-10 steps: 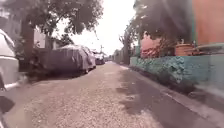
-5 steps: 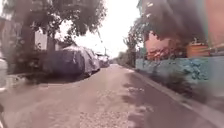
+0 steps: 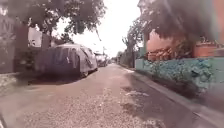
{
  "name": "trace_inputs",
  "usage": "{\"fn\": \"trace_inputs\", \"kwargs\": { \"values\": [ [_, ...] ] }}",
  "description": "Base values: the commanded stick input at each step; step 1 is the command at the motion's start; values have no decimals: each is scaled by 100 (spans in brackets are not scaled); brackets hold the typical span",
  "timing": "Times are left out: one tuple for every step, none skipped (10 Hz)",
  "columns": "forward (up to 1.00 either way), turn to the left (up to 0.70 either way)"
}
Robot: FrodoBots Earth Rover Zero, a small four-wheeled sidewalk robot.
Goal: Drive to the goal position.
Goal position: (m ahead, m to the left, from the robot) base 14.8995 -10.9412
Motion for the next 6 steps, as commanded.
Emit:
{"fn": "trace_inputs", "kwargs": {
  "values": [
    [70,0],
    [70,0],
    [70,0],
    [70,0],
    [70,0],
    [70,1]
  ]
}}
